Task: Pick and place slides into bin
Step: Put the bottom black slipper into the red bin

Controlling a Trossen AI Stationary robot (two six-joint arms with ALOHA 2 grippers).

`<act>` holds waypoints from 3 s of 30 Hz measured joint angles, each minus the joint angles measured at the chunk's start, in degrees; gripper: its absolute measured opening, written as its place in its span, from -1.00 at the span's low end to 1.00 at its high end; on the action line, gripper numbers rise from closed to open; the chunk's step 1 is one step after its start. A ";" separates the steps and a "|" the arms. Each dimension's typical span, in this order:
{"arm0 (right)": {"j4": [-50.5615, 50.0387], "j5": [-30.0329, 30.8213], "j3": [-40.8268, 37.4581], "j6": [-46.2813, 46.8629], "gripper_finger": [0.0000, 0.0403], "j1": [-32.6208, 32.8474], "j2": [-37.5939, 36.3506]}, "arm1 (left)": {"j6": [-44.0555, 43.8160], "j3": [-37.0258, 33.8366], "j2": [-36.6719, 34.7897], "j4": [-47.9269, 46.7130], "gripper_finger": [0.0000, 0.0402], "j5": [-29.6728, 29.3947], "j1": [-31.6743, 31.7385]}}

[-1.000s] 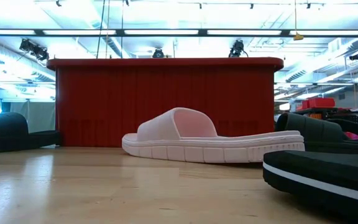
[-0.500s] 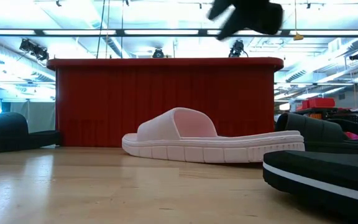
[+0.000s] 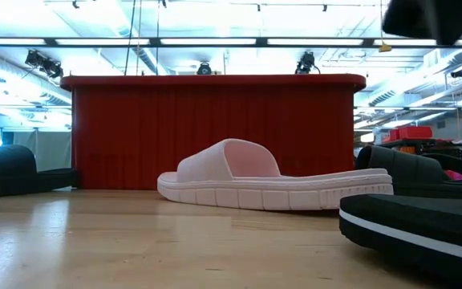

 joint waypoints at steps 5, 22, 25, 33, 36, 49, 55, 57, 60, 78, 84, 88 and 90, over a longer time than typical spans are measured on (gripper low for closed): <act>-0.84 0.45 -0.05 0.39 -0.09 2.17 4.46 | 0.54 0.00 1.19 -0.03 -0.23 -0.01 0.04; -11.15 2.08 -0.08 4.51 -0.08 2.22 3.31 | 1.44 0.00 1.27 -0.06 -0.26 -0.05 0.02; -11.09 2.03 -0.08 3.33 -0.08 2.19 3.32 | 1.41 0.00 1.27 -0.05 -0.29 -0.05 0.04; -12.76 4.09 -1.71 6.17 -0.08 2.59 4.71 | 1.41 0.00 1.27 -0.05 -0.30 -0.05 0.04; -14.85 3.86 -1.80 7.44 -0.08 2.57 4.70 | 1.41 0.00 1.27 -0.05 -0.28 -0.05 0.04; -14.46 3.28 -2.15 8.94 -0.09 6.11 4.62 | -0.09 0.00 1.27 -0.03 -0.33 -0.05 0.04; -11.92 6.69 -7.31 10.95 -0.19 4.62 4.62 | -1.28 0.00 1.27 -0.01 -0.33 -0.08 0.02; -9.38 6.64 -8.94 12.57 -0.26 3.51 4.62 | -2.69 0.00 1.27 -0.01 -0.35 -0.08 0.04; -4.02 6.80 -9.80 11.79 -0.46 2.29 4.62 | -3.15 0.00 1.27 -0.02 -0.39 -0.08 0.04; 0.97 22.89 1.01 15.82 -0.97 1.76 -2.54 | -14.96 0.00 1.27 10.48 -0.71 -0.05 0.02; -5.74 44.87 11.53 -0.80 -0.98 -0.14 -8.34 | -15.08 0.00 1.27 20.44 -0.81 -0.04 0.02; -9.29 50.80 18.66 -15.90 -0.98 -8.22 -10.81 | -15.05 0.00 1.24 23.79 -0.84 -0.07 0.02; -9.32 50.85 22.07 -22.55 -0.99 -14.13 -11.45 | -15.05 0.00 1.24 24.11 -0.85 -0.35 0.02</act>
